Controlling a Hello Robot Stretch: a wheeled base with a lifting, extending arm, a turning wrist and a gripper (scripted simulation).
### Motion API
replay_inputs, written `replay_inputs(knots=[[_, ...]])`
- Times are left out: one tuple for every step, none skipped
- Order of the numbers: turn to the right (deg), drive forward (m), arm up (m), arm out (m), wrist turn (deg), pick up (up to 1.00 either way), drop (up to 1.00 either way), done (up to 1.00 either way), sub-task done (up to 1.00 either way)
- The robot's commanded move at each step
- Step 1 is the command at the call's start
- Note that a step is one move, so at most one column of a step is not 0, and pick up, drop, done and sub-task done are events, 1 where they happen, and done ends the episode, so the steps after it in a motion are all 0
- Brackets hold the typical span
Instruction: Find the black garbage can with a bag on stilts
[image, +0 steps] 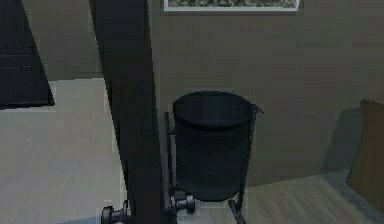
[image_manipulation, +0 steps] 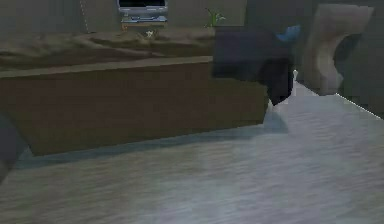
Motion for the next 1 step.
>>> replay_inputs(knots=[[0.0, 0.00, 0.00, 0.00, 0.0, 0.00, 0.00, 1.00, 0.00]])
